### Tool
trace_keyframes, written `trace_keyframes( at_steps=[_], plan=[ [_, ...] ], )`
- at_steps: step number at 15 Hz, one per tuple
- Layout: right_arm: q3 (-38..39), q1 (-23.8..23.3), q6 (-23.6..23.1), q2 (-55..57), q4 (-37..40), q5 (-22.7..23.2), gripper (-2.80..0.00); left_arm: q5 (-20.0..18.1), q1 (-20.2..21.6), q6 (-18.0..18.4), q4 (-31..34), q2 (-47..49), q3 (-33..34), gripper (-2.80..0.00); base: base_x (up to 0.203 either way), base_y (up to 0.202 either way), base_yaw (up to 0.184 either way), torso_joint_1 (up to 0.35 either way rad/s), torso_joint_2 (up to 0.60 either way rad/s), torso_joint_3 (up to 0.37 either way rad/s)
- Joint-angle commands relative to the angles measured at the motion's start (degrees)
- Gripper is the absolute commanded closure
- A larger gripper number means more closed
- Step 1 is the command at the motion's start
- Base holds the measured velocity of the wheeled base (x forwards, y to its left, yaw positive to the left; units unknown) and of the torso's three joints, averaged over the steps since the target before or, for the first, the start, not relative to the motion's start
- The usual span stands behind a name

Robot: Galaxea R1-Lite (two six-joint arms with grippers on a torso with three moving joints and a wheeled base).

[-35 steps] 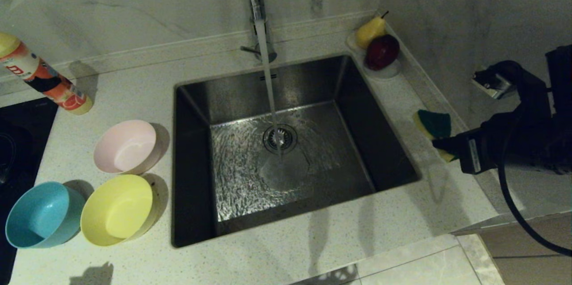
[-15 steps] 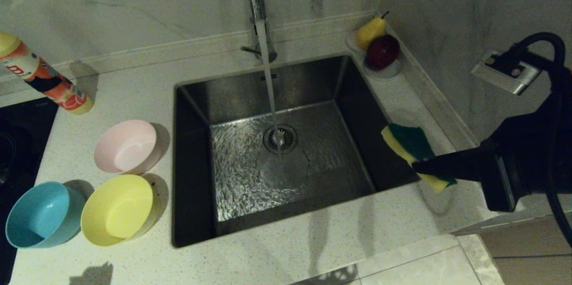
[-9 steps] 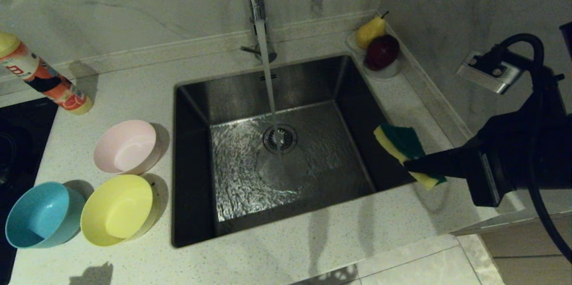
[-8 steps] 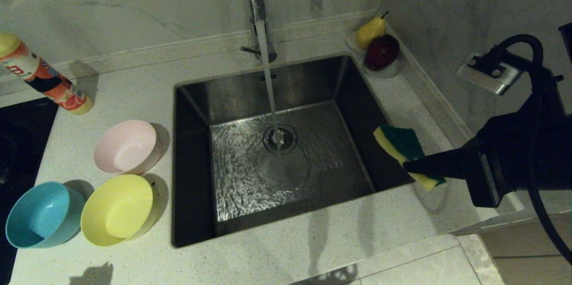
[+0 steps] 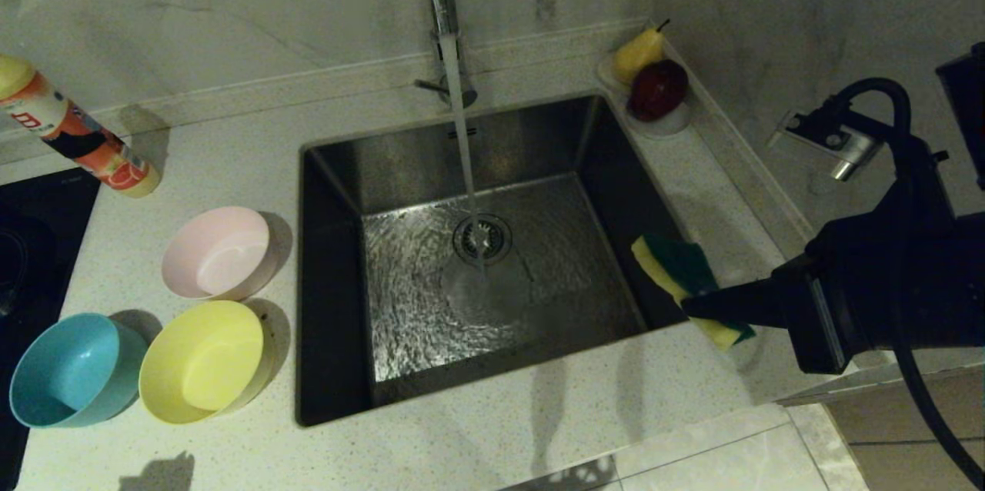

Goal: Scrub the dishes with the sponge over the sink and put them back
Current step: Pick up a bowl and the sponge

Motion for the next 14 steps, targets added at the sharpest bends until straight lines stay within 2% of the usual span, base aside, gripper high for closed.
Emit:
trace_keyframes(
  at_steps=[1, 7, 8, 11, 12, 13, 14],
  plan=[
    [0.3, 0.0, 0.0, -0.2, 0.3, 0.0, 0.00, 0.2, 0.0, -0.1, -0.1, -0.1, 2.3, 0.00, 0.000, 0.000, 0.000, 0.000, 0.00, 0.000],
    [2.6, 0.6, 1.3, -0.1, 0.6, 0.0, 0.00, 0.2, 0.1, -0.7, 0.1, 0.0, 2.0, 0.00, 0.000, 0.000, 0.000, 0.000, 0.00, 0.000],
    [2.7, 0.6, 1.4, -0.5, 0.5, 0.1, 0.00, 0.6, 0.1, -0.8, 0.2, 0.8, -0.5, 0.00, 0.000, 0.000, 0.000, 0.000, 0.00, 0.000],
    [2.5, 0.6, 1.6, -0.6, 0.1, 0.2, 0.00, 2.6, 0.1, -2.2, 2.2, 7.7, -14.3, 0.00, 0.000, 0.000, 0.000, 0.000, 0.00, 0.000],
    [2.0, 0.6, 1.6, -0.8, 0.1, 0.2, 0.00, 5.7, 0.1, -2.1, 3.2, 10.4, -18.4, 0.00, 0.000, 0.000, 0.000, 0.000, 0.00, 0.000],
    [1.7, 0.7, 1.6, -0.9, 0.2, 0.2, 0.00, 12.4, 0.1, -1.0, 4.9, 13.2, -21.9, 0.00, 0.000, 0.000, 0.000, 0.000, 0.00, 0.000],
    [1.5, 0.7, 1.6, -1.1, 0.3, 0.2, 0.00, 16.0, 0.0, 0.6, 6.9, 14.7, -25.5, 0.00, 0.000, 0.000, 0.000, 0.000, 0.00, 0.000]
  ],
)
